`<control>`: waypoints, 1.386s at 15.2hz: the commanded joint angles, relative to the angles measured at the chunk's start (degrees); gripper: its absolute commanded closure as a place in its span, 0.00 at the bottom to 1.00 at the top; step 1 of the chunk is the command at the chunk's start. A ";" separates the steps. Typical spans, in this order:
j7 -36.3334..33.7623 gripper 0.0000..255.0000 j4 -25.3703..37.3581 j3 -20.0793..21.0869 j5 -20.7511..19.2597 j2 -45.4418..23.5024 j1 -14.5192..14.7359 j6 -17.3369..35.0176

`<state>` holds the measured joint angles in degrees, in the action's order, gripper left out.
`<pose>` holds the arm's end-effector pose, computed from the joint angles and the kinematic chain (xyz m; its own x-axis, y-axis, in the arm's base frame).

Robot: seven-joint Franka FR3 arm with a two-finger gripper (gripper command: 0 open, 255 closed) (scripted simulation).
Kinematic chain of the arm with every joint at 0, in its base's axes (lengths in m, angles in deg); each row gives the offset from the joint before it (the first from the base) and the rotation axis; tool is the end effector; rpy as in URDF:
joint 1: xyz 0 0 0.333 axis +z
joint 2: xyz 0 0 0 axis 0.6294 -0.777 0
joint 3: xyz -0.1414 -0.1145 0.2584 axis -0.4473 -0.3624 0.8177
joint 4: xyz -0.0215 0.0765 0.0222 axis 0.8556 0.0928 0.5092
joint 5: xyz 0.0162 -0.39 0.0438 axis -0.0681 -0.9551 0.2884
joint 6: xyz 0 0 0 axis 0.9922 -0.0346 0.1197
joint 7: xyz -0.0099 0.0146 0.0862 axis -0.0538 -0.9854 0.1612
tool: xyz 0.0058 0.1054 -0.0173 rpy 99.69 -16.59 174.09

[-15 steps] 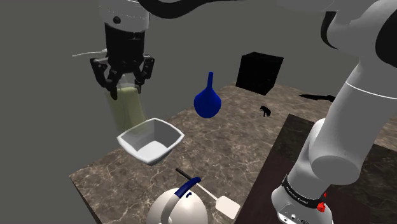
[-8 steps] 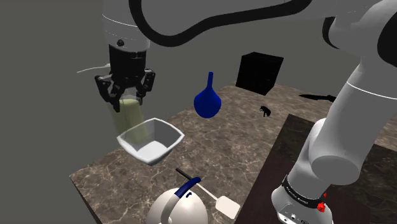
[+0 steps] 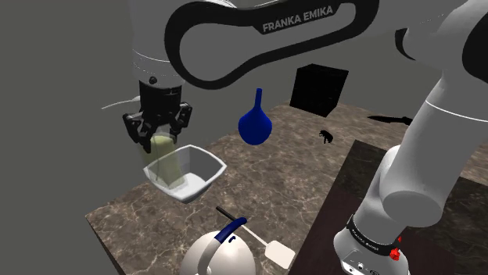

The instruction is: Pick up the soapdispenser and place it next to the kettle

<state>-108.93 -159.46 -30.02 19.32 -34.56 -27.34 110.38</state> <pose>0.4199 0.3978 0.5308 0.9768 0.0505 0.2083 0.0637 -0.9963 -0.0573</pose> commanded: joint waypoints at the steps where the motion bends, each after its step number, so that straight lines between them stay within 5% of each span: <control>1: -0.21 1.00 -1.48 0.01 -0.16 -0.09 0.00 1.59; 21: -4.58 1.00 -11.81 0.00 -5.18 -5.24 0.34 15.94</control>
<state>-113.26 -170.76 -29.82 14.58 -39.32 -26.89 125.86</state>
